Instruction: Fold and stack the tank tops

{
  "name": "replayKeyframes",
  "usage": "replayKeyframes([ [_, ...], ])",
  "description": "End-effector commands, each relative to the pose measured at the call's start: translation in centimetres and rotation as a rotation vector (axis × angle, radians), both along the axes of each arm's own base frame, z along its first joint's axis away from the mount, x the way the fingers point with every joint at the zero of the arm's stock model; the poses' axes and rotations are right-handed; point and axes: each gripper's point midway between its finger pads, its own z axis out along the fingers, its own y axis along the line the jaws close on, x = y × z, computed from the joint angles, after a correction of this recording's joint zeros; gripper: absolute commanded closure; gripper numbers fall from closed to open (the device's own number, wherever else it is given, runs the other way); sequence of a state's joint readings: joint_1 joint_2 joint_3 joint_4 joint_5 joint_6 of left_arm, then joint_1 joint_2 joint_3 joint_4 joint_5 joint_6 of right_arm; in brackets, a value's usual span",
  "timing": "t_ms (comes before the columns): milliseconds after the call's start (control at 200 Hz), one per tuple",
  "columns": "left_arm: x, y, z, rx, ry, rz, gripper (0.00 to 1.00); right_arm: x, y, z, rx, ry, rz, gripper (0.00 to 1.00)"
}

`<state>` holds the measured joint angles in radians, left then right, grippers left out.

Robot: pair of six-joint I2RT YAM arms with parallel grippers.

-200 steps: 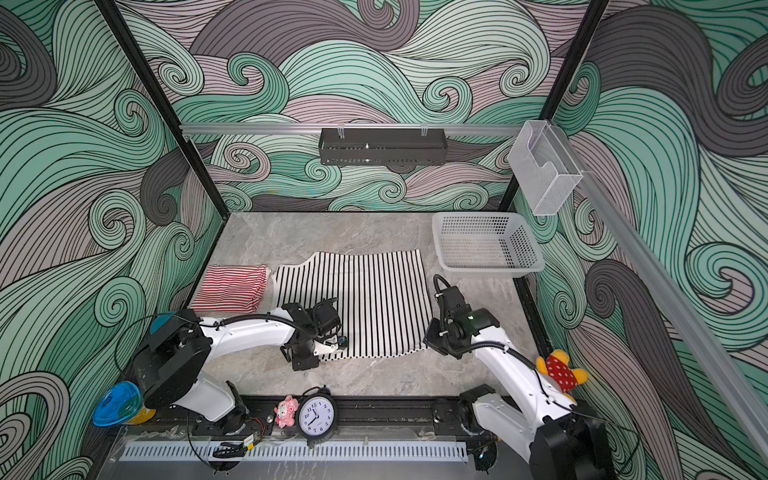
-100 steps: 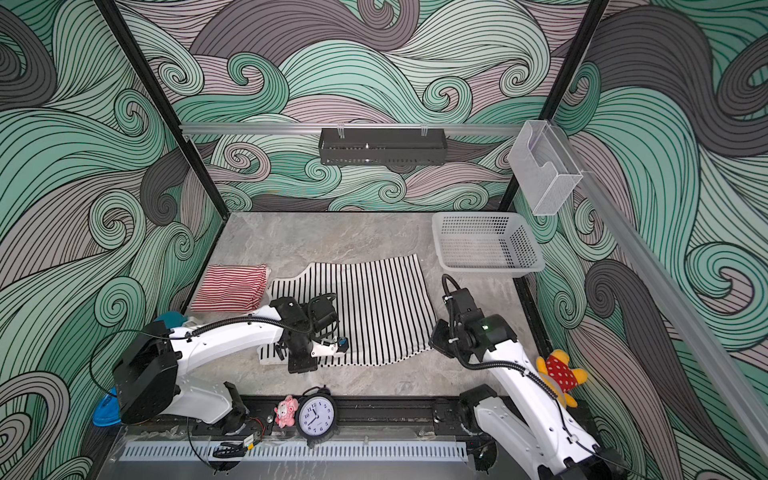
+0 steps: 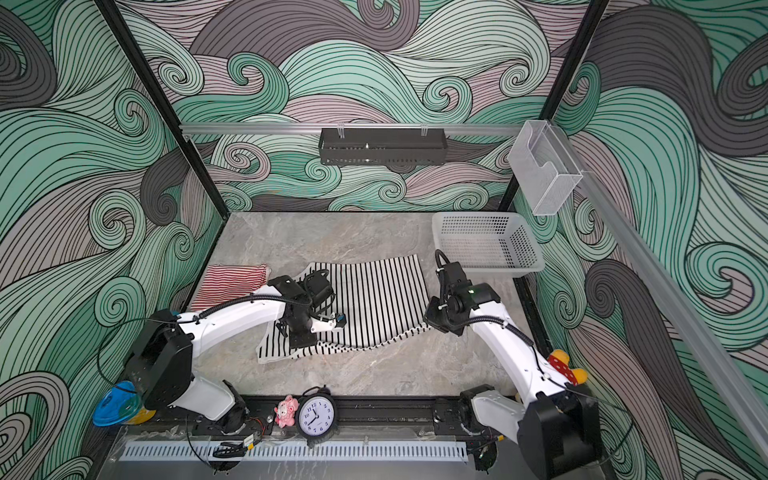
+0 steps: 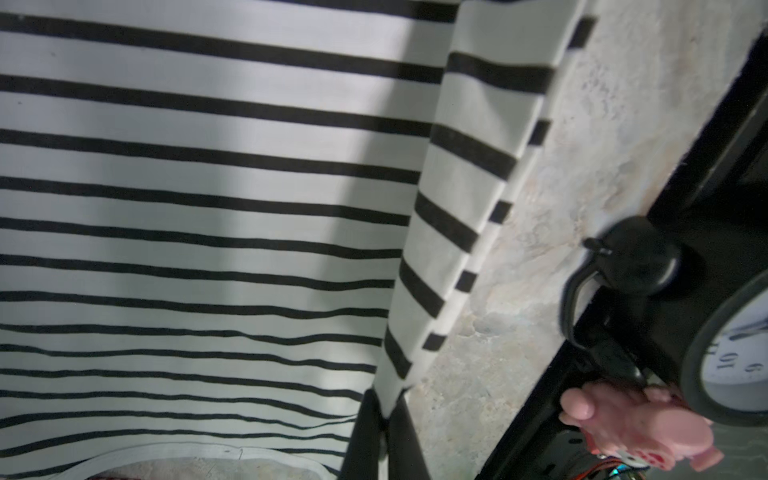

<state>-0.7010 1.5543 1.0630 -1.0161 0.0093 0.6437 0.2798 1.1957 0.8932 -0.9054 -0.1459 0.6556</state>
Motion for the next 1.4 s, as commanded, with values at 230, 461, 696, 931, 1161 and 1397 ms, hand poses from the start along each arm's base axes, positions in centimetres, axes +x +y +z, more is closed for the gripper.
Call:
replayKeyframes([
  [230, 3.7, 0.4, -0.9, 0.024, 0.008, -0.009, 0.97, 4.2, -1.2, -1.3, -0.041, -0.013, 0.016, 1.0],
  [461, 4.9, 0.2, -1.6, 0.024, 0.006, 0.009, 0.95, 5.2, -1.8, -2.8, -0.067, 0.013, 0.017, 1.0],
  [696, 6.4, 0.2, -2.9, 0.051, -0.013, 0.025, 0.95, 6.1, -1.8, -4.0, -0.068, 0.022, 0.019, 1.0],
  [931, 8.3, 0.9, -3.7, 0.092, -0.07, 0.071, 0.92, 6.9, -1.9, -4.7, -0.079, 0.032, 0.018, 0.98],
  [1161, 10.4, 1.2, -2.8, 0.089, -0.197, 0.148, 0.67, 7.4, -1.6, -4.1, -0.066, -0.008, 0.014, 0.63],
  [1397, 9.1, 3.3, -0.1, 0.066, -0.261, 0.229, 0.62, 5.3, -0.4, -2.4, -0.021, -0.077, 0.023, 0.59],
])
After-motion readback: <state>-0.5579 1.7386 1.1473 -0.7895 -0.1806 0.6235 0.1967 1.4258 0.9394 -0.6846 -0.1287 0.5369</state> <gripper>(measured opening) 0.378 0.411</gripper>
